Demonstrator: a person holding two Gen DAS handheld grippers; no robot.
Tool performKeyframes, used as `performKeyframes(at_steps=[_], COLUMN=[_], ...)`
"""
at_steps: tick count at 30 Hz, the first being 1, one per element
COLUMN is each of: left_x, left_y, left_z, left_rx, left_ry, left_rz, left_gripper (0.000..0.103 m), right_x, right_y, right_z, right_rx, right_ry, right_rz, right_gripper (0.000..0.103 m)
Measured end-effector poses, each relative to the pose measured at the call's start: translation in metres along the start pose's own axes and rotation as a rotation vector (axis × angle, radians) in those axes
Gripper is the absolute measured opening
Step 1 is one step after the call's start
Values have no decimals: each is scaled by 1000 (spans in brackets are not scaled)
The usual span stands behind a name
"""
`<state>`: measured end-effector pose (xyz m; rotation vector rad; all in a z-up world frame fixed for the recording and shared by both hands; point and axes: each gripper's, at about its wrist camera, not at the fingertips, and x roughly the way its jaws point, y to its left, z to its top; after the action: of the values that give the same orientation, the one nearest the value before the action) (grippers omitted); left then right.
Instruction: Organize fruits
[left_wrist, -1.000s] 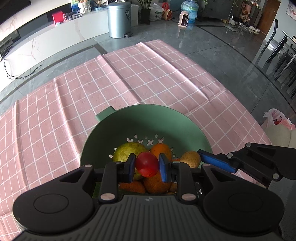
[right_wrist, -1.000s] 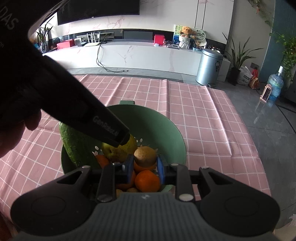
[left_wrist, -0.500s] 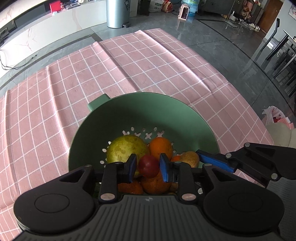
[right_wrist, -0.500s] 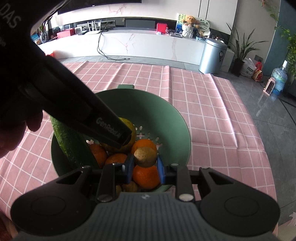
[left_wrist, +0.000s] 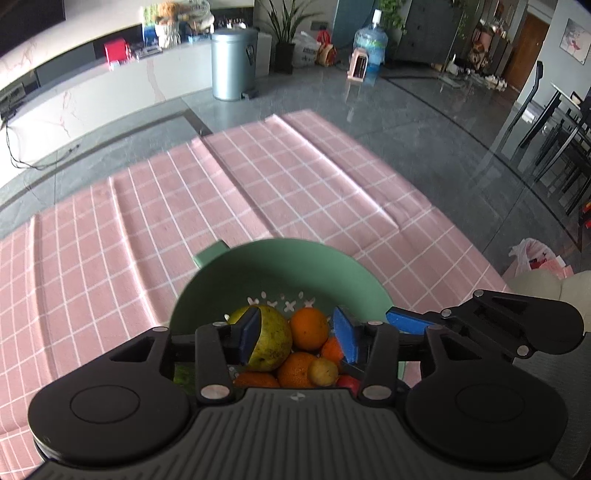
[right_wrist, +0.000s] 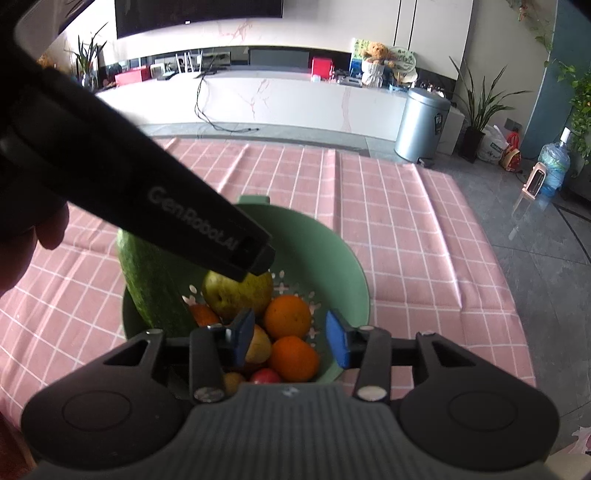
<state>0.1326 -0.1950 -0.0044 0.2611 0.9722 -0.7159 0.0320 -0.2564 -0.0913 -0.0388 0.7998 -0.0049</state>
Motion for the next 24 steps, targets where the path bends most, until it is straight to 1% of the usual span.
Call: performKeyframes(at_steps=[1, 2, 3, 4, 7, 8, 9, 10, 13, 16, 17, 18, 21, 24], left_x=[-8, -15, -24, -33, -58, -66, -74, -82, -101, -119, -124, -128, -135, -139], left_y=[0, 0, 0, 0, 0, 0, 1, 2, 4, 2, 0, -2, -8, -12], left_z=[-1, -2, -3, -4, -11, -14, -18, -22, -36, -51, -56, -60, -72, -83], left_rx=[-2, -3, -6, -8, -17, -25, -37, -53, -77, -70, -57, -40, 12, 38], left_ry=[-21, -38, -61, -85, -163, -192, -217, -245, -322, -389, -410, -425, -436, -431], left_rz=[3, 3, 5, 12, 40, 52, 63, 80, 123, 201, 233, 269, 383, 447], left_gripper=[55, 57, 58, 58, 63, 66, 72, 74, 76, 82, 86, 88, 88, 88], right_x=[-5, -11, -18, -25, -45, -52, -58, -65, -84, -100, -106, -110, -119, -122], right_y=[1, 1, 2, 2, 6, 7, 5, 7, 12, 16, 19, 21, 27, 34], right_z=[1, 3, 4, 5, 11, 11, 13, 13, 12, 8, 5, 2, -5, -10], right_rx=[4, 10, 22, 36, 70, 78, 89, 100, 139, 187, 200, 211, 226, 228], right_ry=[-10, -24, -42, -60, -110, -127, -150, -168, -219, -267, -283, -293, -292, -257], right_rz=[-3, -6, -6, -3, 12, 10, 8, 7, 15, 18, 18, 18, 13, -6], right_gripper=[42, 47, 54, 56, 58, 62, 66, 69, 70, 80, 80, 81, 82, 83])
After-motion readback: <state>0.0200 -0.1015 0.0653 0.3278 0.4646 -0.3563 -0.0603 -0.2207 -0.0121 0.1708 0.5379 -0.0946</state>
